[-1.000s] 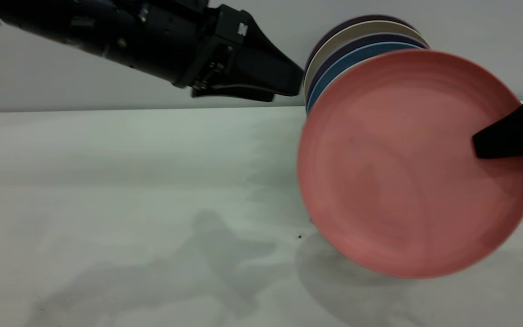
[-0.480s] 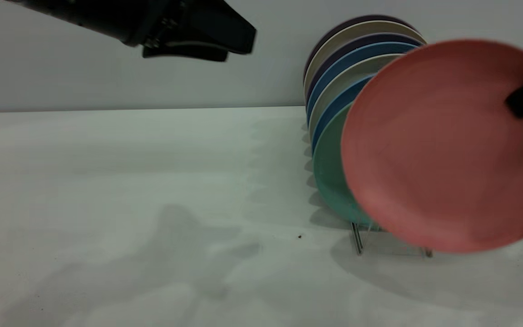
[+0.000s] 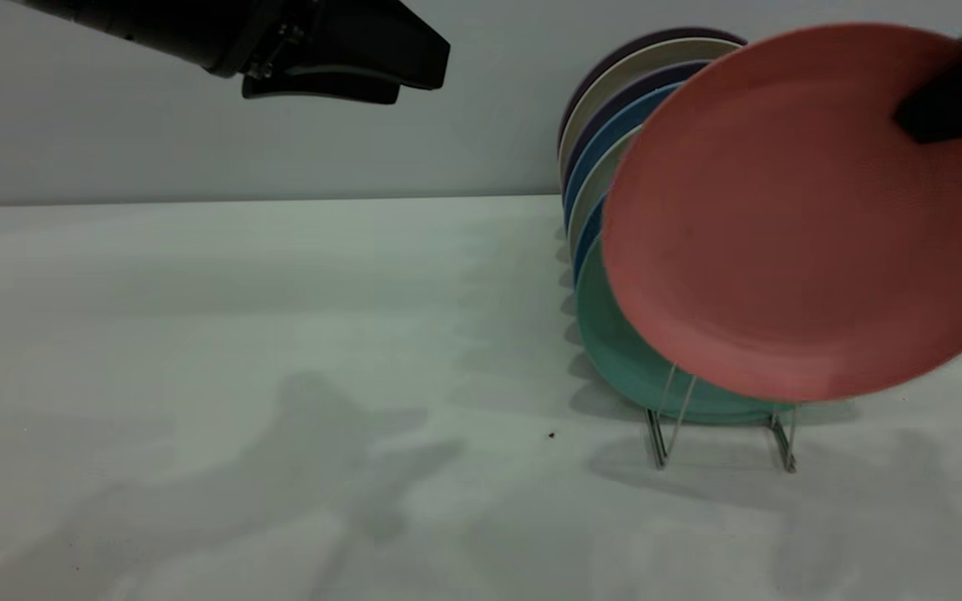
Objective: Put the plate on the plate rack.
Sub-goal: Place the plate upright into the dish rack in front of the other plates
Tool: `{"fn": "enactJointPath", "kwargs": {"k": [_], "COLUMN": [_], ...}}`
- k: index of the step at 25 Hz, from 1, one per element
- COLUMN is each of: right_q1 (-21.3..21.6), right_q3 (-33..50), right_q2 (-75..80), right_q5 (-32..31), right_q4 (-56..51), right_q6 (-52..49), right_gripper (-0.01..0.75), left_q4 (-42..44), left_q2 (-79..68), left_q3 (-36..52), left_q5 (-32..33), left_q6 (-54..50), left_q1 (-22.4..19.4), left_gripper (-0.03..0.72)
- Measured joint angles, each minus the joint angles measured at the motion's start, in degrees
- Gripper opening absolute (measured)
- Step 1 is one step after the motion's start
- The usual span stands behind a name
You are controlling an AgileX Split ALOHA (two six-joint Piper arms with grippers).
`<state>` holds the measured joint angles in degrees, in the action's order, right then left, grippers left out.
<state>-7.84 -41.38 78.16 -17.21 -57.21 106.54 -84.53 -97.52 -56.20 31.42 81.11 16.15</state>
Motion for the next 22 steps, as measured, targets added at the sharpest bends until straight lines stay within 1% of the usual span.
{"fn": "enactJointPath", "kwargs": {"k": [3,6,15,22], "right_q1": [-3.74,-5.53,-5.87,-5.87], "right_q3": [0.0,-0.01,-0.24,-0.69], "right_q2": [0.0,0.0,-1.2,-2.76], "right_q5": [5.15,7.56,7.8,6.45], "right_q4": [0.78,0.89,1.68,2.64], "right_q6": [0.45,1.57,2.94,3.05], "right_gripper": [0.066,0.066,0.066,0.066], "left_q4": [0.0,0.0,0.0,0.0], "left_q2": [0.0,0.0,0.0,0.0], "left_q3": [0.0,0.0,0.0,0.0], "left_q5": [-0.08,-0.64,-2.45,-2.64], "left_q6": [-0.07,-0.09,-0.09,-0.09], "left_q1": [-0.04,-0.04,-0.04,-0.04], "left_gripper": [0.473,0.473,0.473,0.473]}}
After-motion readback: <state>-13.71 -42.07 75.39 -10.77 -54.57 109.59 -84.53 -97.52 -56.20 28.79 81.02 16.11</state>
